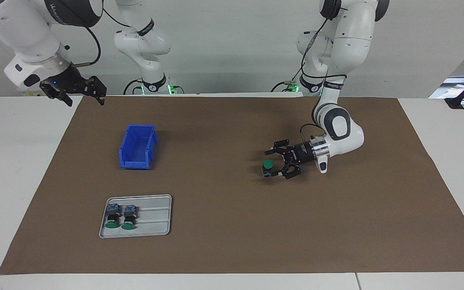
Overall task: Place and press button with both arms
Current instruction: 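Set the button upright on the table and open the left gripper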
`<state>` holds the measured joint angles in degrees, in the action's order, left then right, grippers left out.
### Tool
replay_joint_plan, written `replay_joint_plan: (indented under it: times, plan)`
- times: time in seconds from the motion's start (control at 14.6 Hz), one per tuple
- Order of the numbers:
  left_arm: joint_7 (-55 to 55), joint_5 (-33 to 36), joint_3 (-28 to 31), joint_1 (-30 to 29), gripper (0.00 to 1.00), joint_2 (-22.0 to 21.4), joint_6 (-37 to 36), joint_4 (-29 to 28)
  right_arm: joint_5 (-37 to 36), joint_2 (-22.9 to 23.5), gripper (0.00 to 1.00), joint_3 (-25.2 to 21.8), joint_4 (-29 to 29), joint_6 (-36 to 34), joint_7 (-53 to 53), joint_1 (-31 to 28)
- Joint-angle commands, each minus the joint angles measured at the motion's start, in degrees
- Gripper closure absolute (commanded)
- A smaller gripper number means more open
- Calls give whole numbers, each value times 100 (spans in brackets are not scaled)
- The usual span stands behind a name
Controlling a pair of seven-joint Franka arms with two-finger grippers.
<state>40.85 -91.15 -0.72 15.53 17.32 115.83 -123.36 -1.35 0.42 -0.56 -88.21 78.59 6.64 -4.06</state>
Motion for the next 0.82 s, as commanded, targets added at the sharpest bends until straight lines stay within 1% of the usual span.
replay_joint_plan:
  times: [0.0,0.14,0.34,0.55,0.68,0.75]
  plan:
    - [493,744,37,-68,0,-439,-62,-128,21,-130,0,21,-144,60,47,-33]
    - [599,1753,46,-77,0,-545,-78,170,21,-130,0,21,-144,60,47,-33]
    - [802,2590,46,-68,0,-651,-70,408,21,-121,0,21,-144,60,47,-33]
    - [960,3891,28,20,0,-643,-61,909,21,-130,0,21,-144,60,47,-33]
    - [986,4114,37,20,0,-651,-122,1129,21,-130,0,21,-144,60,47,-33]
    - [969,4393,37,20,0,-651,-114,1217,21,-121,0,21,-144,60,47,-33]
